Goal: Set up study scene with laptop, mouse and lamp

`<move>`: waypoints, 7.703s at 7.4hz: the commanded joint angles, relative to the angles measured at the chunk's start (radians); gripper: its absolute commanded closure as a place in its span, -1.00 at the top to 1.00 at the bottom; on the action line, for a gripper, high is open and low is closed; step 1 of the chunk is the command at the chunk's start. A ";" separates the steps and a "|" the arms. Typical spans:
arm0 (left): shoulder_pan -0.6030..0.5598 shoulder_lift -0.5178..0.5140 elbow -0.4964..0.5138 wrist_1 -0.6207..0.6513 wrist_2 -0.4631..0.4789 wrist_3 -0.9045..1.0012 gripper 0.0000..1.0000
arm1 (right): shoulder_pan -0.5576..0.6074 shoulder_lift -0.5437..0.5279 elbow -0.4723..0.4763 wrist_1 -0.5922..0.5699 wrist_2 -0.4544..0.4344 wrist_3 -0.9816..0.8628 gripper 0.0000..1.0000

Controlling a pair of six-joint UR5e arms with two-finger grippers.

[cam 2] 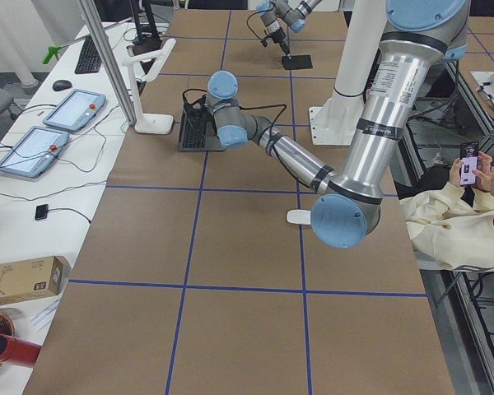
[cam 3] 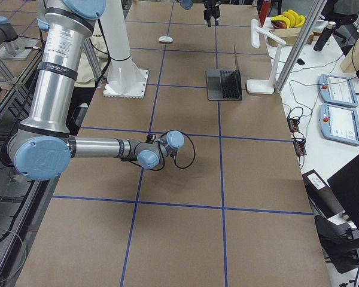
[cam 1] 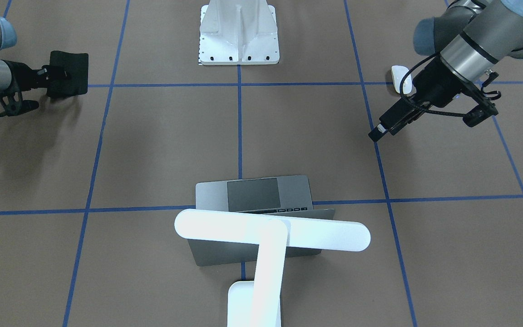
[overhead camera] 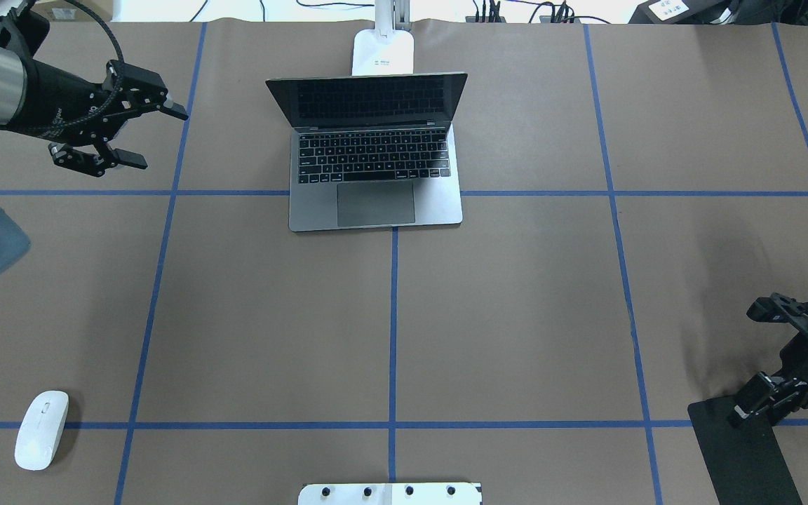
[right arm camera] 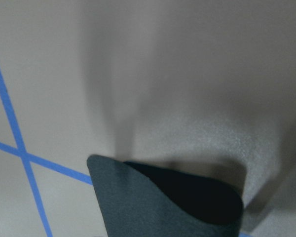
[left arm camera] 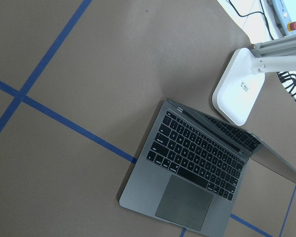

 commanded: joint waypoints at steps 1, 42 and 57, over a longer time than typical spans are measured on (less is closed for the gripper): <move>0.000 0.000 0.000 0.000 0.000 0.002 1.00 | -0.001 -0.002 -0.001 0.000 0.000 0.004 -0.62; -0.063 0.280 0.115 0.028 -0.006 0.567 1.00 | 0.307 0.847 0.106 -1.000 -0.528 -0.103 1.00; 0.498 0.649 -0.143 0.026 0.296 0.509 1.00 | 0.272 0.709 0.177 -1.008 -0.543 -0.191 1.00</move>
